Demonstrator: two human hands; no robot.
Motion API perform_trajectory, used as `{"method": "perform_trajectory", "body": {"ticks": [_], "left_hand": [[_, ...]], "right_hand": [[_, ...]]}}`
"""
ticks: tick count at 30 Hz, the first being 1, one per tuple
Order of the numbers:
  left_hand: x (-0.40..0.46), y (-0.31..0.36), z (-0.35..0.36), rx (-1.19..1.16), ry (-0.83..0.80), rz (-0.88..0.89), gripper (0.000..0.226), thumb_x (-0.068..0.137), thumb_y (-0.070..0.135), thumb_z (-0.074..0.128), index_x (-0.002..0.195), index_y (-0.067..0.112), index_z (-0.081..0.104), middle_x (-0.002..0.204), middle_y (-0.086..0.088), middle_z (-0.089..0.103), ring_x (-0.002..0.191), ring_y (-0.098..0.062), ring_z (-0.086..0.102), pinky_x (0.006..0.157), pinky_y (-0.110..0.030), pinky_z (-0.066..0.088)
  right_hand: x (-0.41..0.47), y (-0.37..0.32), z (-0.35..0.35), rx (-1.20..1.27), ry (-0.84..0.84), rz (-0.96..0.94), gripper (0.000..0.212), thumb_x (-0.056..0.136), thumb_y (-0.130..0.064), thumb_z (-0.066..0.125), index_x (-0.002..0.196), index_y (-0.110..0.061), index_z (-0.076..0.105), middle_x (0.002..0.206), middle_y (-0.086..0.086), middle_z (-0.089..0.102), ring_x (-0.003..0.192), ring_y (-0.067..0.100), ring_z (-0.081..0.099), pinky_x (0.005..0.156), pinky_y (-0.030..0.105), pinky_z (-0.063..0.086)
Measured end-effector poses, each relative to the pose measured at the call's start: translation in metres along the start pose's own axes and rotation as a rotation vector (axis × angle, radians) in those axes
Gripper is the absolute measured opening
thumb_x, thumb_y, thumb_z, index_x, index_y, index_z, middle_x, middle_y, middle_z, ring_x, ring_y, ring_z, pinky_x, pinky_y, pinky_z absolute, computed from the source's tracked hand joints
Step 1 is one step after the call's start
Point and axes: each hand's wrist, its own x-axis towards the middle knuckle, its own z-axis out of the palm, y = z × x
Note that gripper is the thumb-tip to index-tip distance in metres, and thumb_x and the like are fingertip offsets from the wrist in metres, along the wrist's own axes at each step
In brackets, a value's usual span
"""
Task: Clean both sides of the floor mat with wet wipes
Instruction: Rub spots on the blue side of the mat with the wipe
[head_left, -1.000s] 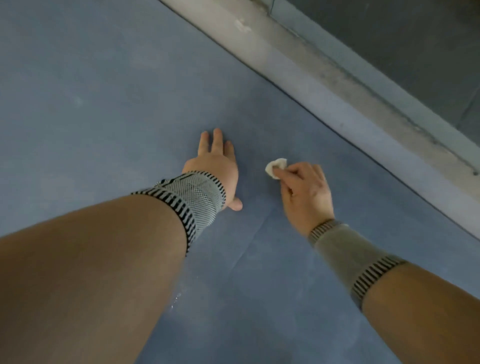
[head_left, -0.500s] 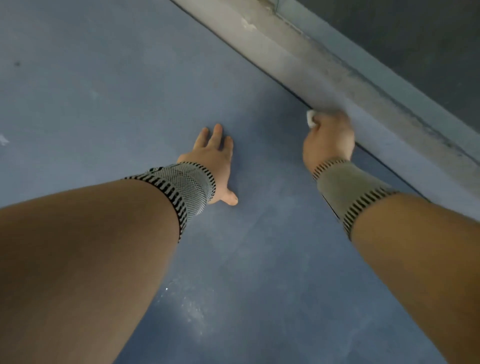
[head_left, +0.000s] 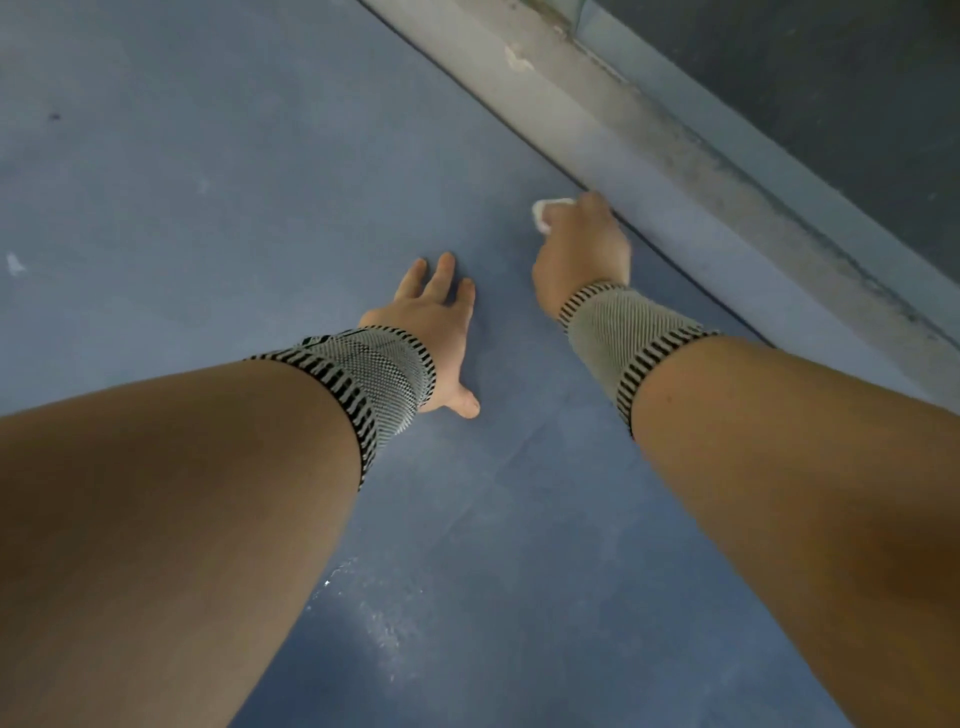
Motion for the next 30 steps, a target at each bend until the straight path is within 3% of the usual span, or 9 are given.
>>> {"method": "perform_trajectory", "body": {"ticks": [3,10,12,15,18,21,23,26,30], "left_hand": [[-0.001,0.000,-0.001,0.005,-0.003,-0.003,0.133,0.065,0.060,0.079,0.153,0.021,-0.011,0.157,0.005,-0.029,0.147,-0.022,-0.019,0.111,-0.053,0.033],[-0.001,0.001,-0.001,0.016,0.008,-0.007,0.132,0.064,0.061,0.079,0.153,0.021,-0.010,0.158,0.005,-0.027,0.147,-0.022,-0.017,0.110,-0.052,0.035],[-0.001,0.000,-0.002,0.020,0.009,-0.004,0.133,0.065,0.061,0.079,0.153,0.021,-0.011,0.157,0.005,-0.028,0.147,-0.022,-0.017,0.111,-0.053,0.034],[-0.001,0.001,-0.002,0.026,-0.002,-0.006,0.132,0.066,0.061,0.078,0.153,0.021,-0.013,0.157,0.004,-0.028,0.147,-0.022,-0.018,0.110,-0.054,0.035],[-0.002,0.000,-0.002,0.022,0.011,-0.007,0.131,0.066,0.061,0.078,0.153,0.021,-0.010,0.158,0.004,-0.027,0.147,-0.023,-0.017,0.110,-0.054,0.035],[-0.002,0.001,-0.001,0.023,0.027,-0.001,0.130,0.066,0.062,0.078,0.154,0.021,-0.009,0.158,0.005,-0.025,0.148,-0.023,-0.015,0.109,-0.054,0.032],[-0.003,0.000,-0.001,0.029,0.028,-0.008,0.131,0.066,0.062,0.078,0.154,0.021,-0.011,0.158,0.005,-0.026,0.148,-0.023,-0.016,0.110,-0.054,0.031],[-0.003,0.001,-0.002,0.032,0.019,-0.017,0.132,0.066,0.062,0.078,0.153,0.021,-0.012,0.158,0.005,-0.025,0.148,-0.023,-0.016,0.111,-0.057,0.030],[-0.004,0.003,-0.002,0.052,0.037,-0.013,0.130,0.066,0.062,0.078,0.154,0.021,-0.009,0.159,0.004,-0.022,0.148,-0.025,-0.013,0.110,-0.058,0.031]], "right_hand": [[-0.031,0.022,-0.003,-0.111,-0.082,-0.231,0.038,0.091,-0.011,0.044,0.125,-0.020,0.057,0.118,0.012,0.052,0.100,0.032,0.054,0.074,0.028,0.037],[-0.002,0.022,-0.005,0.012,0.060,0.129,0.015,0.092,-0.016,0.049,0.105,-0.016,0.055,0.109,0.004,0.055,0.100,0.024,0.056,0.073,0.023,0.035],[-0.018,0.001,0.005,-0.051,-0.008,-0.081,0.020,0.093,-0.022,0.046,0.110,-0.019,0.056,0.104,-0.004,0.053,0.092,0.014,0.051,0.071,0.020,0.033],[-0.062,0.026,0.003,-0.145,-0.102,-0.263,0.035,0.092,-0.013,0.043,0.124,-0.017,0.057,0.115,0.010,0.054,0.096,0.027,0.052,0.072,0.027,0.032],[-0.049,0.060,-0.018,-0.151,0.043,0.002,0.038,0.090,-0.010,0.044,0.125,-0.015,0.057,0.119,0.017,0.052,0.102,0.033,0.052,0.074,0.026,0.029],[-0.024,0.034,-0.009,-0.019,0.035,0.194,0.019,0.091,-0.018,0.050,0.108,-0.019,0.057,0.105,0.003,0.057,0.088,0.019,0.058,0.064,0.012,0.033],[-0.035,0.006,0.003,-0.072,-0.011,-0.088,0.017,0.092,-0.022,0.048,0.106,-0.022,0.058,0.102,0.002,0.057,0.082,0.016,0.055,0.057,0.015,0.035],[-0.064,0.021,0.006,-0.169,-0.092,-0.345,0.035,0.092,-0.013,0.043,0.123,-0.017,0.059,0.113,0.013,0.054,0.093,0.032,0.053,0.069,0.028,0.034],[-0.046,0.059,-0.012,-0.157,0.039,0.010,0.036,0.090,-0.010,0.045,0.121,-0.016,0.061,0.118,0.017,0.053,0.103,0.034,0.052,0.074,0.027,0.029]]}}
